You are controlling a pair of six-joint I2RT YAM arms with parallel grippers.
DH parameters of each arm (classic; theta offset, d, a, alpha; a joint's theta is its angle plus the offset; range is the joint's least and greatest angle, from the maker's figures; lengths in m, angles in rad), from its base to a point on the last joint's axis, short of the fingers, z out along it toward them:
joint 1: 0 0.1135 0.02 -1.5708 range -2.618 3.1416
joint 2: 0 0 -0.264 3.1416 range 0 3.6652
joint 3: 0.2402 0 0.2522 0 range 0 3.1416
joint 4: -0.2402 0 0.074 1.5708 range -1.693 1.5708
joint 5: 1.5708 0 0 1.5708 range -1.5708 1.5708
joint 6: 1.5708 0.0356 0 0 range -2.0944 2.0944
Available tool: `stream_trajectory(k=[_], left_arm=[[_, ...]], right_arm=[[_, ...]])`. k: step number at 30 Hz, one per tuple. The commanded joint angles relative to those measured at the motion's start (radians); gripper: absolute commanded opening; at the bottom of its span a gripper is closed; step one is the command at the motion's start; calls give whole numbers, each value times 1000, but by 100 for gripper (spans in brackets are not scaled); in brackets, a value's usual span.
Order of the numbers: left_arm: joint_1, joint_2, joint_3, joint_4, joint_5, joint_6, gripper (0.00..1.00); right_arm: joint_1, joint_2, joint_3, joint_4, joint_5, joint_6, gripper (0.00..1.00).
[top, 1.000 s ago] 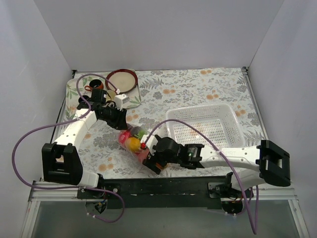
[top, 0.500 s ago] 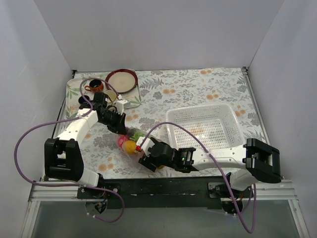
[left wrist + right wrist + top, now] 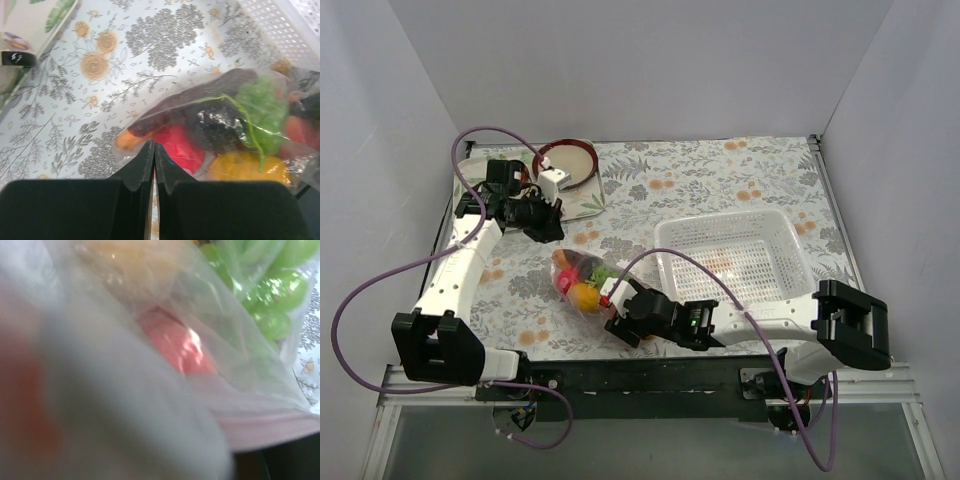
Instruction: Open the zip-top bag and remove the fake food
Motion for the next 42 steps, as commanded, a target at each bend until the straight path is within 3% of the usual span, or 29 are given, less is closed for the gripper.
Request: stream_trajectory(k=[1, 3, 4, 5, 6, 11, 15, 24, 26, 27, 28, 29, 35, 42], left_arm=[[31, -17, -32, 32, -50, 8, 0], [31, -5, -51, 33, -13, -6, 0], [30, 16, -71, 40, 4, -17, 5], [31, 29, -77, 41, 13, -21, 20], [31, 41, -83, 44, 18, -27, 28], [31, 73, -169, 107, -2, -23, 54], [30, 92, -200, 182, -14, -18, 58], [-41, 176, -157, 176, 116, -89, 60], [-50, 178, -184, 188, 138, -98, 55], [-56, 181, -189, 187, 153, -98, 44], [-58, 182, -183, 179, 153, -101, 29], [-56, 181, -175, 175, 155, -101, 0], [-43, 124, -102, 96, 64, -35, 0], [58, 12, -76, 104, -85, 69, 0]], right_arm=[[6, -117, -38, 4, 4, 6, 12], [6, -142, -55, 2, -22, 9, 12], [6, -143, -70, 1, -32, 13, 12], [6, -135, -77, 1, -58, 13, 12], [6, -129, -80, -2, -69, 17, 11], [12, -82, -116, -4, -118, 57, 7], [22, -77, -147, 2, -115, 82, 6], [26, -79, -192, -5, -106, 103, 5], [28, -63, -190, -1, -105, 106, 5], [25, -59, -186, -4, -100, 105, 5], [26, -54, -175, -7, -97, 102, 4], [26, -48, -166, -14, -91, 97, 3], [26, -63, -83, -77, -63, 59, 1], [26, -163, -47, -155, -62, 52, 1]])
